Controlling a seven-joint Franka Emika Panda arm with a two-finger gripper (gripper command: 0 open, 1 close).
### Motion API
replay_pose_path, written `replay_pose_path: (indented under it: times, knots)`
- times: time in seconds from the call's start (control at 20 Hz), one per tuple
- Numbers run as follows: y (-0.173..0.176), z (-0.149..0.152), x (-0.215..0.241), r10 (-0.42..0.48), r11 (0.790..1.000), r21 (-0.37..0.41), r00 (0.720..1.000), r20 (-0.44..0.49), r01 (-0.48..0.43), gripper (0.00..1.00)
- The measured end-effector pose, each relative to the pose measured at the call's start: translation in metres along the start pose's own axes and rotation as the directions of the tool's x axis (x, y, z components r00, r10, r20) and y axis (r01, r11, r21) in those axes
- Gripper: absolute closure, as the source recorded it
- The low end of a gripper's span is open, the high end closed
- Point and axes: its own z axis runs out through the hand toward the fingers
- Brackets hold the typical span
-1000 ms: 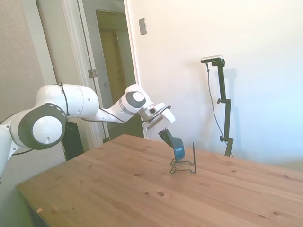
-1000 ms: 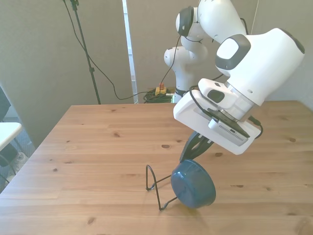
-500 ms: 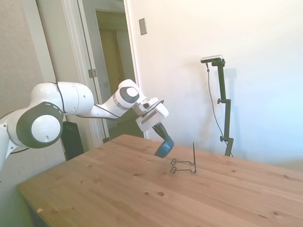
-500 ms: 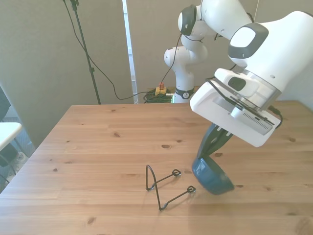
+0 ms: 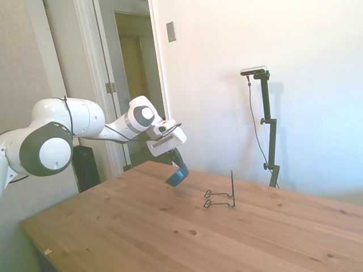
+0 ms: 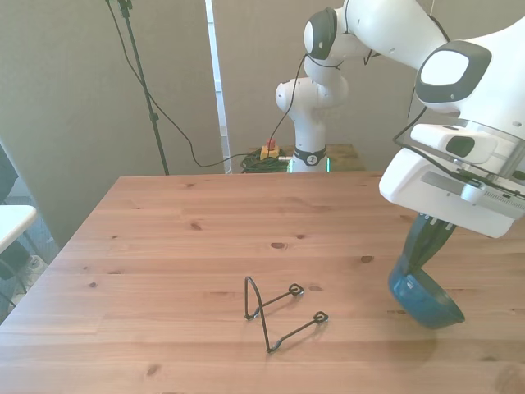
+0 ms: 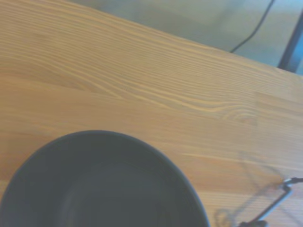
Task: Unload the bowl
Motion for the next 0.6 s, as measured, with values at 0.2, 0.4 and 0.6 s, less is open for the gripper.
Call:
replay_pose_path:
  times: [0.2,0.4,0.6]
  knots:
    - [0.01,-0.028,-0.023,-0.015,0.996,0.086,0.999,0.033,0.013,1.0]
    - [0.043,-0.05,-0.04,0.001,0.989,0.145,0.995,0.098,-0.015,1.0]
    - [0.096,-0.028,-0.045,0.03,0.984,0.168,0.981,0.191,-0.063,1.0]
